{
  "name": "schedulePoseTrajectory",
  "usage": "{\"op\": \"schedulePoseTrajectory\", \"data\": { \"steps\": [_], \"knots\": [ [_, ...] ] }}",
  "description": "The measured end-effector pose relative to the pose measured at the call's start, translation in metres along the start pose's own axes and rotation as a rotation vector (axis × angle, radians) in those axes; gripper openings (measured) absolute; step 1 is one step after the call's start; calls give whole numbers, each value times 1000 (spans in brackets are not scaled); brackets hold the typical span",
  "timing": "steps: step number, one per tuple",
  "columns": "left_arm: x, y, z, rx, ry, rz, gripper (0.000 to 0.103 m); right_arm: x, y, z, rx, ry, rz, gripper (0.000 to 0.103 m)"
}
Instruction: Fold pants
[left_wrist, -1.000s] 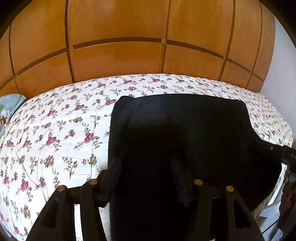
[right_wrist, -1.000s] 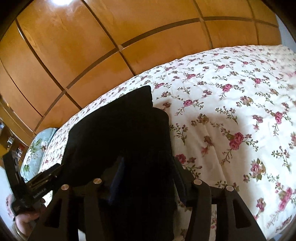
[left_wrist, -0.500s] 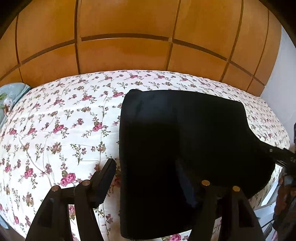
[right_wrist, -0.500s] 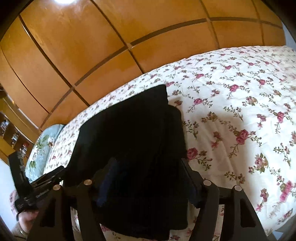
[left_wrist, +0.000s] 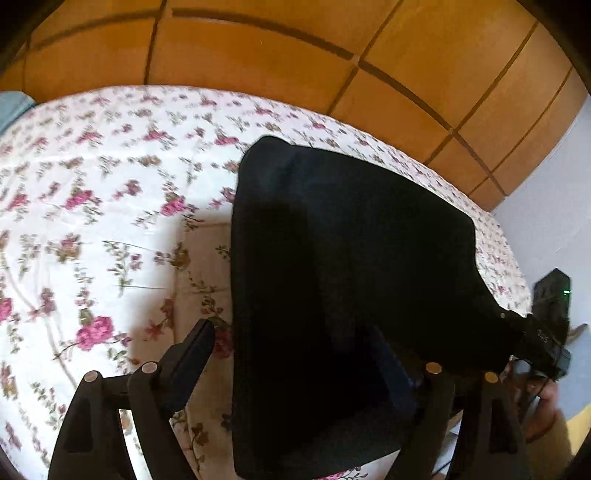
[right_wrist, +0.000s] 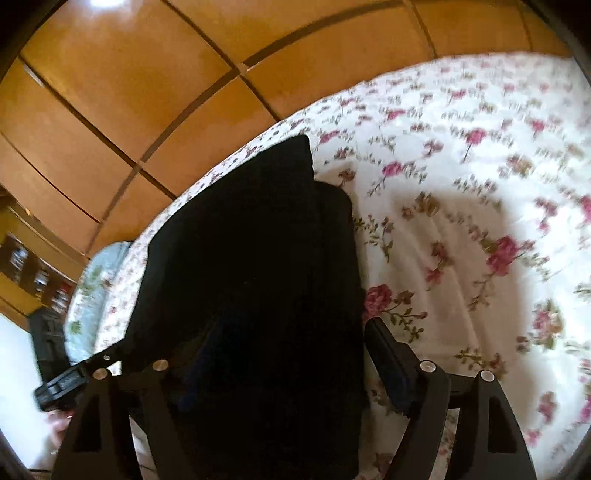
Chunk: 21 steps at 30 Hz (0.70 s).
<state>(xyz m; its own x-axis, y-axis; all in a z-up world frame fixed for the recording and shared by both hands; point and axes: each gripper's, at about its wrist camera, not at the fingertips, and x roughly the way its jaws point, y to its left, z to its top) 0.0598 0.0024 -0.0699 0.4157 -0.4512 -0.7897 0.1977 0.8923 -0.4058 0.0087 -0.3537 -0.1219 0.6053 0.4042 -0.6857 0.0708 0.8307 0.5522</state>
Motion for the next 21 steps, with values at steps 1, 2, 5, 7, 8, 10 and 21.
{"op": "schedulePoseTrajectory", "data": {
  "steps": [1, 2, 5, 7, 8, 10, 21],
  "knots": [
    [4, 0, 2, 11, 14, -14, 88, 2, -3, 1, 6, 8, 17, 79],
    [6, -1, 3, 22, 20, -16, 89, 4, -5, 3, 12, 15, 32, 79],
    [14, -4, 6, 52, 29, -17, 94, 9, -7, 9, 1, 34, 48, 79],
    [19, -5, 8, 57, 36, -35, 95, 13, -4, 12, -28, 43, 45, 79],
    [22, -6, 8, 56, 42, -44, 95, 15, -3, 13, -44, 45, 44, 79],
    [26, -6, 9, 45, 51, -61, 97, 20, 0, 15, -74, 46, 38, 79],
    [31, -4, 7, 51, 62, -107, 92, 23, -2, 16, -92, 34, 77, 74]
  ]
}}
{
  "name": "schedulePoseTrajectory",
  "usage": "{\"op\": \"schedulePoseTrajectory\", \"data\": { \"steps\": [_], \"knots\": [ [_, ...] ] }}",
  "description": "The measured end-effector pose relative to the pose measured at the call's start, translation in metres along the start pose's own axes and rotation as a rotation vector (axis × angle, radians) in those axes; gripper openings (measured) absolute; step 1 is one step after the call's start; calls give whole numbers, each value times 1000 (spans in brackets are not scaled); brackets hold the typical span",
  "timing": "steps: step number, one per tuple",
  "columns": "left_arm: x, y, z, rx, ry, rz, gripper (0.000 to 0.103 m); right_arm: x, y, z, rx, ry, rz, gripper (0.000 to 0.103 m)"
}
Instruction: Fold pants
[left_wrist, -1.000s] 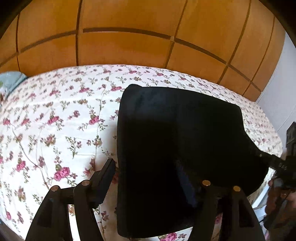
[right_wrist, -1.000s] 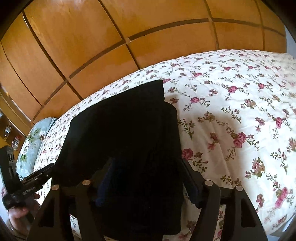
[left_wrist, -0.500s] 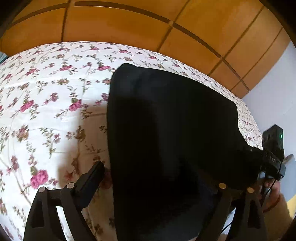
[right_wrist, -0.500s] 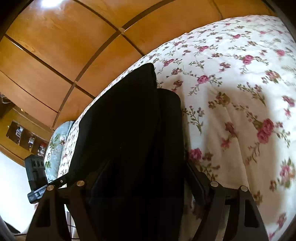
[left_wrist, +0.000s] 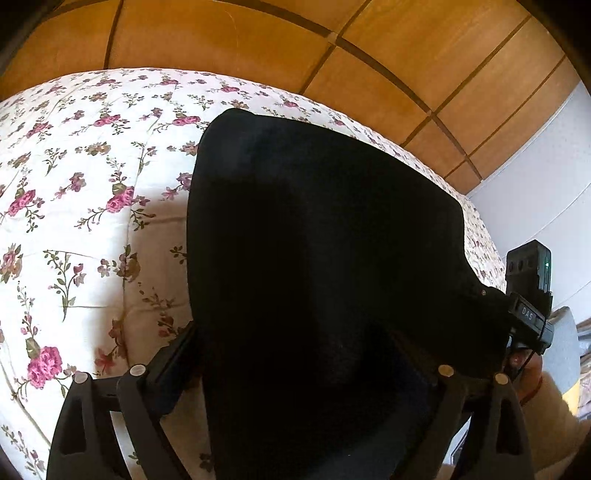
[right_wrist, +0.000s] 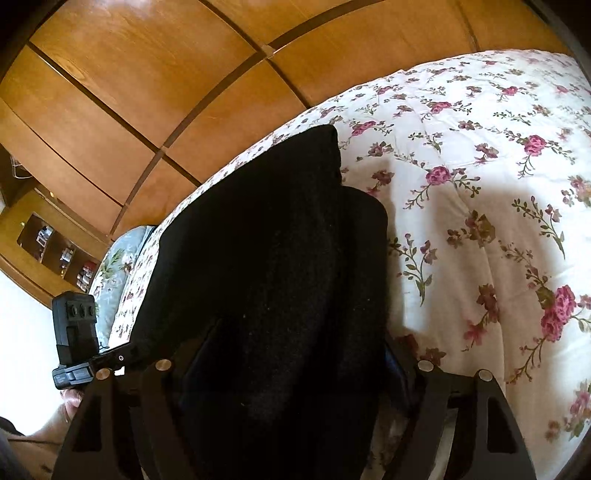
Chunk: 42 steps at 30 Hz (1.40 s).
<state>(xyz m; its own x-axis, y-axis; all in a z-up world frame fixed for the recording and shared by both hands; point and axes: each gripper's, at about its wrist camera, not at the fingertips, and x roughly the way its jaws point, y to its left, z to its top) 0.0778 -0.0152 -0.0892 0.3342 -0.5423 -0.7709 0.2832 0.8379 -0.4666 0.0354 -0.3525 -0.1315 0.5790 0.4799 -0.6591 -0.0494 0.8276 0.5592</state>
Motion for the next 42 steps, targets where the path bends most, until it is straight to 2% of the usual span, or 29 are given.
{"op": "schedulePoseTrajectory", "data": {
  "steps": [5, 7, 9, 12, 15, 19, 22, 25, 28, 30, 31, 32, 34, 35, 36, 38, 40, 41, 42],
  "knots": [
    [-8, -18, 2, 94, -21, 50, 70, -7, 3, 3, 39, -21, 29, 56],
    [-15, -26, 3, 124, -39, 75, 59, -15, 5, 6, 75, -55, 71, 47],
    [-21, -30, 7, 135, -52, 78, 51, -21, 13, 14, 65, -83, 100, 45],
    [-29, -34, 22, 160, -73, 97, 46, -21, 36, 30, -58, -95, 73, 44],
    [-37, -35, 42, 205, -133, 155, 46, -9, 48, 53, -98, -119, 105, 44],
    [-45, -18, 84, 182, -211, 176, 46, 20, 55, 93, -123, -159, 121, 44],
    [-40, -6, 115, 208, -263, 225, 46, 51, 57, 127, -123, -177, 138, 44],
    [-25, 8, 144, 240, -269, 288, 46, 83, 63, 155, -124, -166, 125, 44],
    [-8, 23, 158, 219, -254, 293, 46, 110, 61, 170, -102, -138, 111, 44],
    [6, 41, 159, 189, -218, 297, 47, 129, 53, 172, -85, -101, 81, 45],
    [16, 47, 158, 178, -196, 307, 52, 139, 49, 170, -85, -75, 42, 47],
    [21, 53, 155, 172, -207, 310, 55, 145, 44, 166, -83, -65, 19, 49],
    [19, 62, 146, 164, -264, 302, 72, 150, 30, 161, -46, -73, 27, 60],
    [21, 65, 143, 153, -276, 319, 75, 150, 24, 160, -28, -78, 38, 61],
    [19, 67, 139, 148, -281, 314, 76, 148, 21, 158, -26, -84, 45, 61],
    [12, 65, 136, 130, -293, 327, 76, 143, 29, 156, -70, -94, -13, 66],
    [1, 57, 132, 145, -325, 382, 73, 130, 42, 155, -112, -110, -88, 67],
    [-8, 49, 124, 167, -364, 433, 72, 122, 47, 154, -126, -127, -120, 67],
    [-15, 42, 117, 183, -398, 477, 72, 105, 57, 148, -142, -171, -171, 65]
  ]
}}
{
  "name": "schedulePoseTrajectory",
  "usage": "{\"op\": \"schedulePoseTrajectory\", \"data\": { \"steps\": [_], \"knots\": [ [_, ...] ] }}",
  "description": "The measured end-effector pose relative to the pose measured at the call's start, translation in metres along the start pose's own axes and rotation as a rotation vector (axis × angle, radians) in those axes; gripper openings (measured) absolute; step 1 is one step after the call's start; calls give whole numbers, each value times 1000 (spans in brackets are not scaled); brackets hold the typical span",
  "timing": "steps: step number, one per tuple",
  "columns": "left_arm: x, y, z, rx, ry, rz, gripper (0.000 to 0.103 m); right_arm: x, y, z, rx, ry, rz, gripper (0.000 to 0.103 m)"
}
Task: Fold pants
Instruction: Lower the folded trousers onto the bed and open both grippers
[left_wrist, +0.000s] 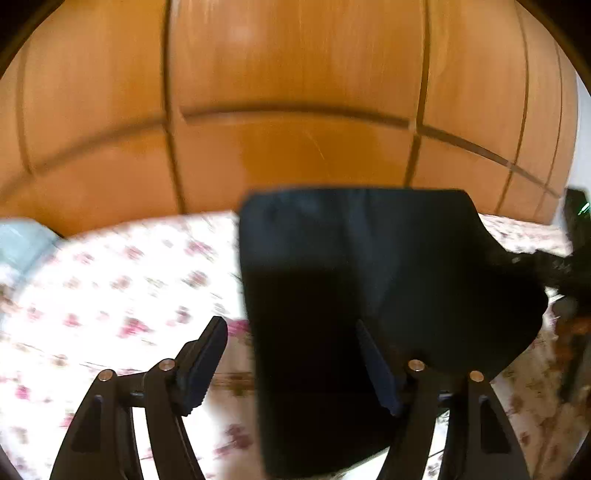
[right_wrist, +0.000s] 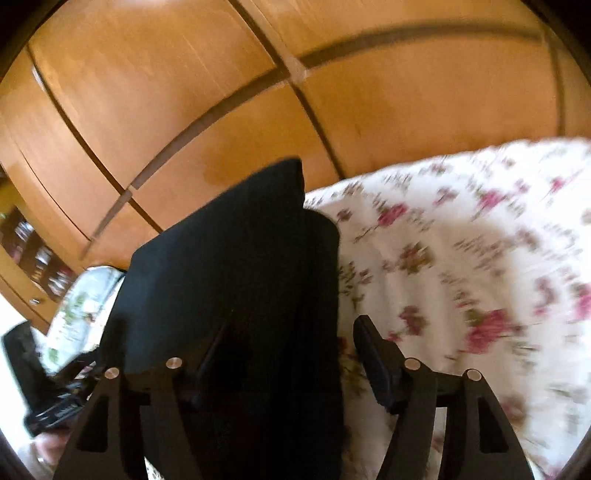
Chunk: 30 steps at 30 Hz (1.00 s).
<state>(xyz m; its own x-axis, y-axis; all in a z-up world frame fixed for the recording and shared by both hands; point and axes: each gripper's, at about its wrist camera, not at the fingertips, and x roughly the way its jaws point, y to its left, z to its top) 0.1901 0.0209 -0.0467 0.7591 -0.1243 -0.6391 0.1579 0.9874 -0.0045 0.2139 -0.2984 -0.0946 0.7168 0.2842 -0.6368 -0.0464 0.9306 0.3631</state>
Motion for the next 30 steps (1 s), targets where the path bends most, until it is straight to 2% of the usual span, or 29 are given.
{"op": "schedulePoseTrajectory", "data": {
  "steps": [2, 3, 4, 5, 6, 8, 10, 11, 12, 13, 15, 18, 20, 21, 23, 24, 25, 27, 30],
  "knots": [
    [-23, 1, -6, 8, -79, 76, 72, -25, 6, -2, -7, -72, -22, 52],
    [-30, -1, -9, -2, -101, 69, 72, -35, 10, -5, -10, -104, 1, 39],
    [-37, -4, -12, -22, -124, 36, 72, -43, 15, -8, -19, -122, 27, 32],
    [-39, -7, -13, -31, -129, 10, 72, -48, 21, -11, -38, -129, 47, 29],
    [-37, -12, -14, -32, -121, -14, 71, -49, 33, -15, -77, -117, 71, 24],
    [-26, -25, -13, 4, -75, -31, 61, -43, 48, -22, -143, -76, 83, 19],
    [-9, -44, -12, 57, -20, -6, 58, -29, 56, -29, -194, -19, 38, 18],
    [5, -48, -14, 94, 34, 33, 58, -24, 55, -31, -194, -3, 9, 17],
    [15, -51, -18, 121, 63, 56, 59, -18, 52, -33, -181, 8, -40, 10],
    [18, -54, -19, 140, 58, 69, 60, -14, 49, -32, -164, 14, -66, 1],
    [17, -56, -20, 166, 50, 83, 60, -8, 41, -32, -119, 8, -100, 0],
    [14, -49, -17, 113, 76, 63, 60, -6, 43, -31, -96, -8, -124, 0],
    [5, -42, -18, 51, 99, 42, 60, -13, 45, -32, -94, -19, -125, 3],
    [-1, -38, -20, 21, 105, 30, 60, -20, 48, -33, -88, -27, -121, 10],
    [-10, -36, -27, -21, 108, 18, 60, -34, 54, -39, -81, -41, -124, 29],
    [-15, -35, -30, -35, 110, 19, 61, -43, 57, -45, -77, -56, -127, 47],
    [-18, -36, -34, -47, 114, 22, 65, -48, 59, -51, -77, -66, -124, 60],
    [-24, -36, -46, -88, 139, 20, 68, -59, 67, -68, -83, -67, -119, 63],
    [-34, -35, -66, -179, 177, -33, 68, -63, 77, -92, -95, -8, -123, 69]
  ]
}}
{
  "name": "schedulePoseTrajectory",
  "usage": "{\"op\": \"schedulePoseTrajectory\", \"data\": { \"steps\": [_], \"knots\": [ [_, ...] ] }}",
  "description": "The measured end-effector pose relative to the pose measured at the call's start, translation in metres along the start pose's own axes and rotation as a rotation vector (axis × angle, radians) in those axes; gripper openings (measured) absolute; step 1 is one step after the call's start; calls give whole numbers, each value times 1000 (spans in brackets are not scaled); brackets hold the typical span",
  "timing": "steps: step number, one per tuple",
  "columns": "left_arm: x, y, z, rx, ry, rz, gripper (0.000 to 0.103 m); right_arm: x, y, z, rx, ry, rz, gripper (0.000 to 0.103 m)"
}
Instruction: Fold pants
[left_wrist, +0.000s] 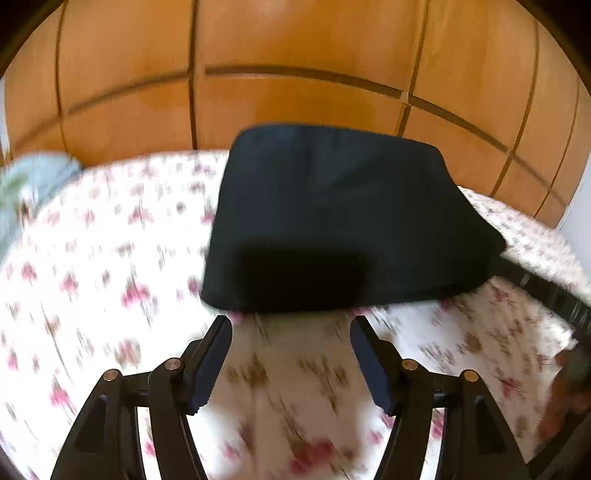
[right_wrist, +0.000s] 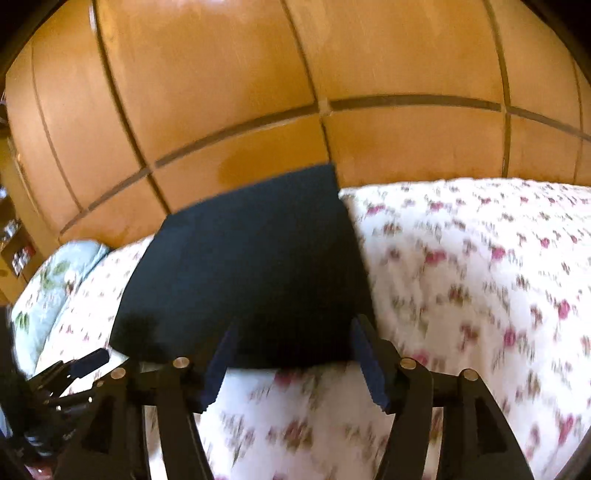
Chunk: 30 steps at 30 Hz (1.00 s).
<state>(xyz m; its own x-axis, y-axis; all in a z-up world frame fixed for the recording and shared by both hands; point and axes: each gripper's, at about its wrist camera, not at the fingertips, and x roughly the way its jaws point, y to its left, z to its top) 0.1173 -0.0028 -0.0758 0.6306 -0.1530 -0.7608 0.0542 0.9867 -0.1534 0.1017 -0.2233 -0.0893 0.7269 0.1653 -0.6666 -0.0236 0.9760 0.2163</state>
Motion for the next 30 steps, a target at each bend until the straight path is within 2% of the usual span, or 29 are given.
{"op": "schedulePoseTrajectory", "data": {
  "steps": [3, 6, 8, 13, 22, 30],
  "knots": [
    [-9, 0, -13, -44, 16, 15, 68, -5, 7, -21, -4, 41, 0, 71],
    [-23, -4, -25, -27, -6, 37, 68, -16, 15, -37, -21, 46, 3, 81],
    [-35, -6, -30, -10, -30, 43, 68, -26, 21, -45, -40, 28, 17, 83],
    [-63, -7, -39, -16, -64, 78, 68, -50, 37, -60, -84, -16, -65, 96],
    [-93, -10, -54, 16, -116, 145, 68, -75, 50, -65, -133, -47, -139, 97],
    [-101, -6, -57, -11, -95, 145, 67, -76, 47, -68, -117, -25, -122, 97]
  ]
}}
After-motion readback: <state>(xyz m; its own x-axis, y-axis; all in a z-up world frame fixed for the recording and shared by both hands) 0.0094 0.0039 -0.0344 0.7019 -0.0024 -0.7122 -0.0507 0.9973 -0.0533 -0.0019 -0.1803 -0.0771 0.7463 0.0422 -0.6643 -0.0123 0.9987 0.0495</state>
